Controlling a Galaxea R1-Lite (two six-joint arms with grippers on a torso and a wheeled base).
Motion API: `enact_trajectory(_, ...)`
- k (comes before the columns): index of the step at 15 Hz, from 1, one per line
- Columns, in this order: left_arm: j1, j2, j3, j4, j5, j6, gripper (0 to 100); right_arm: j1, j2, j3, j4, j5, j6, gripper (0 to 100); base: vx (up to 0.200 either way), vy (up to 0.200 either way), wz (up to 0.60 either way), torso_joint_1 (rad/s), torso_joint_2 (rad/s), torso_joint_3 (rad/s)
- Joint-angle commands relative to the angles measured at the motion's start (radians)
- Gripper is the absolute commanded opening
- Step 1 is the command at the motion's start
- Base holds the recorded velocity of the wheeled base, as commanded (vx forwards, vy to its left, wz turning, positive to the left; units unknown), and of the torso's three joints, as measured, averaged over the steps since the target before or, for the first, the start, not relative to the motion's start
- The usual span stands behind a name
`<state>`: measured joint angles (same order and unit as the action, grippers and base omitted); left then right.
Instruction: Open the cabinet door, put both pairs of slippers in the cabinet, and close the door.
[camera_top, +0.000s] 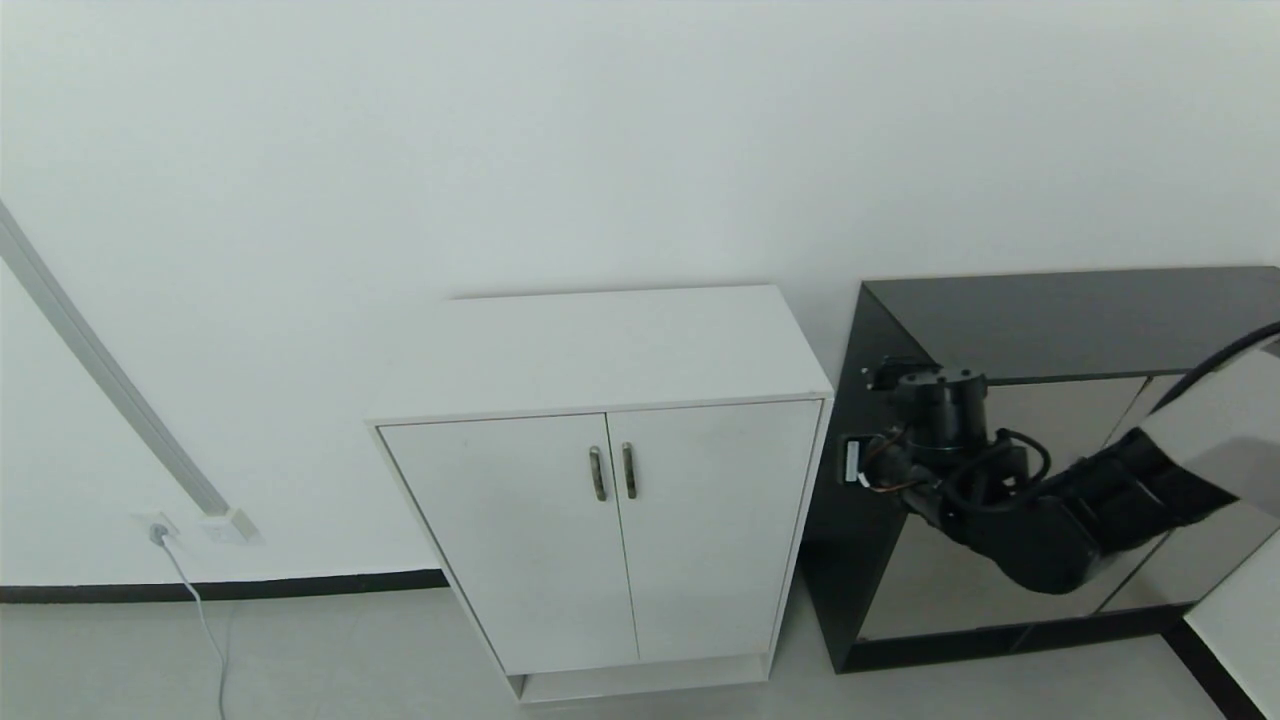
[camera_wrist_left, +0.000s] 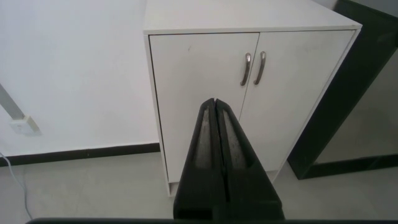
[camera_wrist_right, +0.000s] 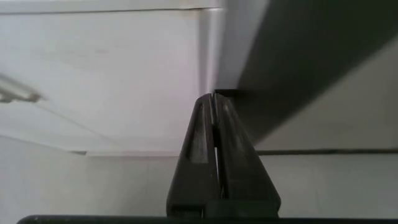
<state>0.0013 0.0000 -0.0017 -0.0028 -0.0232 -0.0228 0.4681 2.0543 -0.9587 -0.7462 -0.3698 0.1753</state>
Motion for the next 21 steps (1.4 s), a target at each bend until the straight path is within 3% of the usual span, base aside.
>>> enact_trajectory(1,0.0,0.0,0.0,0.0,0.0,0.0,0,-0.094,-0.229,0.179,-0.021,-0.011,0.003,0,0.0,0.0,0.0,0.0,0.0,0.0)
enact_trajectory(6,0.0,0.0,0.0,0.0,0.005,0.0,0,-0.215,-0.611,0.454,0.094,-0.014,-0.005,0,0.0,0.0,0.0,0.0,0.0,0.0)
enact_trajectory(10,0.0,0.0,0.0,0.0,0.005,0.0,0,-0.249,-0.904,0.598,0.255,-0.008,-0.039,0,0.0,0.0,0.0,0.0,0.0,0.0)
enact_trajectory(15,0.0,0.0,0.002,0.0,0.005,0.0,0,-0.252,-1.281,0.632,0.6,0.042,-0.097,0,0.0,0.0,0.0,0.0,0.0,0.0)
enact_trajectory(21,0.0,0.0,0.0,0.0,0.006,0.0,0,-0.249,-1.559,0.658,0.872,0.097,-0.112,0,0.0,0.0,0.0,0.0,0.0,0.0)
